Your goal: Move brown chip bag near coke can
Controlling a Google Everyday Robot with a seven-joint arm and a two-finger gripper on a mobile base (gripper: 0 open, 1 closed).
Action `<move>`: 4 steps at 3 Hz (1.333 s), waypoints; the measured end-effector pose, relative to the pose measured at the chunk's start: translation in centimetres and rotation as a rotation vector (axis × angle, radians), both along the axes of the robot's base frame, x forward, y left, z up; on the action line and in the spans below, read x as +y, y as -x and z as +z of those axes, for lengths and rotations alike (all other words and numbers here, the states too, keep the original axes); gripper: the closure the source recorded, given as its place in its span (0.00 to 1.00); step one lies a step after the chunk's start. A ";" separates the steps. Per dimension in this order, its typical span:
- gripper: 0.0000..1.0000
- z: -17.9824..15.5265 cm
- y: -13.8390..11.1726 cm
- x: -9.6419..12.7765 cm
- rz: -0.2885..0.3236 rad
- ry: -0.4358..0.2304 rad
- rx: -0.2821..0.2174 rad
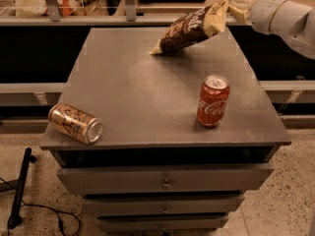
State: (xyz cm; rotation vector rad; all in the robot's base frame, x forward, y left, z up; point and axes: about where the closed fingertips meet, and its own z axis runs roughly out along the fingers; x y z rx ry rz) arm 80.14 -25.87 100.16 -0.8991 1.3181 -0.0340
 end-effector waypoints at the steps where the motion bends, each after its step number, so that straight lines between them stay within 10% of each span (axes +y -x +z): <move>1: 1.00 1.8 1.6 2.8 0.165 -0.080 -0.054; 4: 1.00 -0.4 9.2 -1.5 0.360 0.005 0.272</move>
Offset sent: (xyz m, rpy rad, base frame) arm -0.0864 0.0051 0.0085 -0.0059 0.2229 0.5631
